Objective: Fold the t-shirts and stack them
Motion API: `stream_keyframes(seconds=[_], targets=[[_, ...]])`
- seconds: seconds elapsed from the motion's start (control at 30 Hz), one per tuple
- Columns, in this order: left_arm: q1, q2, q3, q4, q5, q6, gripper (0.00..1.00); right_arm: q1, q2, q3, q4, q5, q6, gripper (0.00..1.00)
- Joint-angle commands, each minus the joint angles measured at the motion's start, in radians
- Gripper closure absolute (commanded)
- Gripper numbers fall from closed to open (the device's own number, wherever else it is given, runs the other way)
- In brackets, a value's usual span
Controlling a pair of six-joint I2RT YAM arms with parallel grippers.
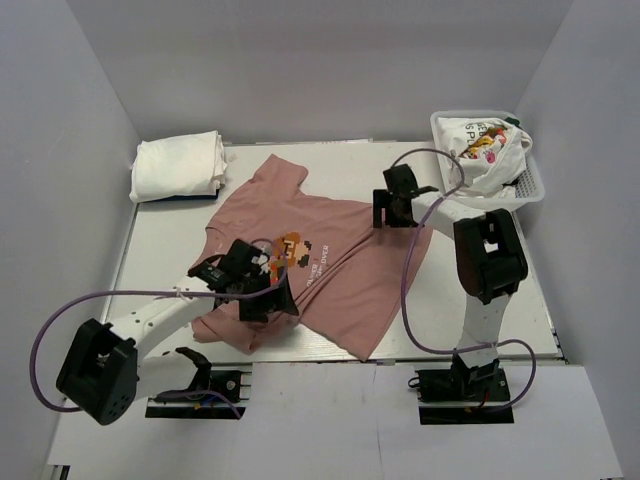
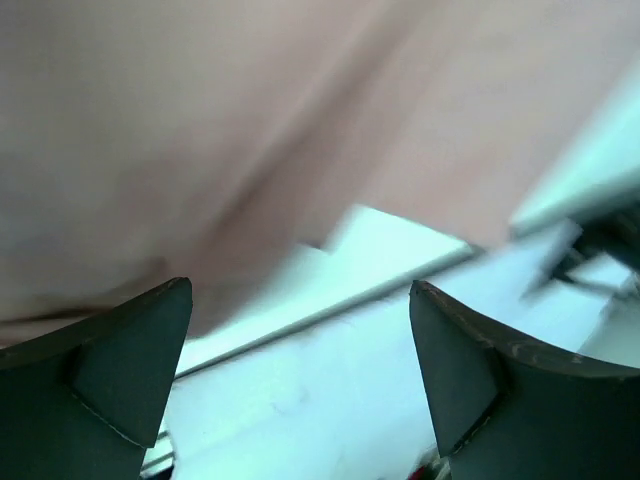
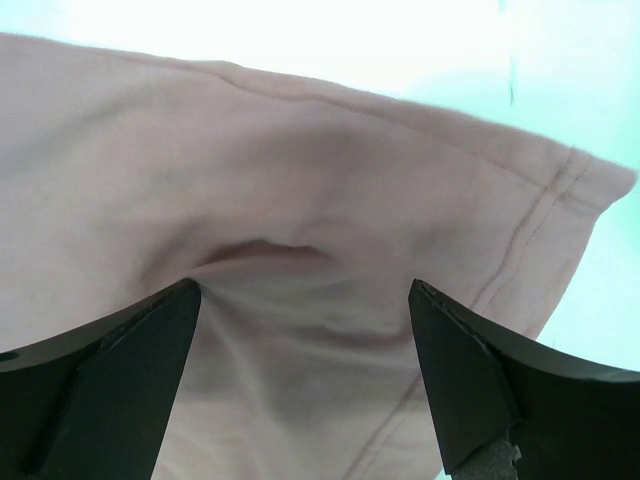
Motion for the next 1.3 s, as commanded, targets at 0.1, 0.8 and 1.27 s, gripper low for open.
stream_keyframes(seconds=[0.1, 0.8, 1.27], targets=[[0.012, -0.01, 0.308, 0.09, -0.21, 0.21, 0.0, 0.005, -0.094, 0.177, -0.089, -0.102, -0.128, 0.1], [0.202, 0.585, 0.709, 0.073, -0.531, 0.278, 0.0, 0.148, -0.337, -0.475, 0.013, -0.458, 0.127, 0.1], [0.25, 0.535, 0.672, 0.094, -0.466, 0.311, 0.0, -0.055, -0.409, -0.51, -0.258, 0.016, 0.225, 0.1]])
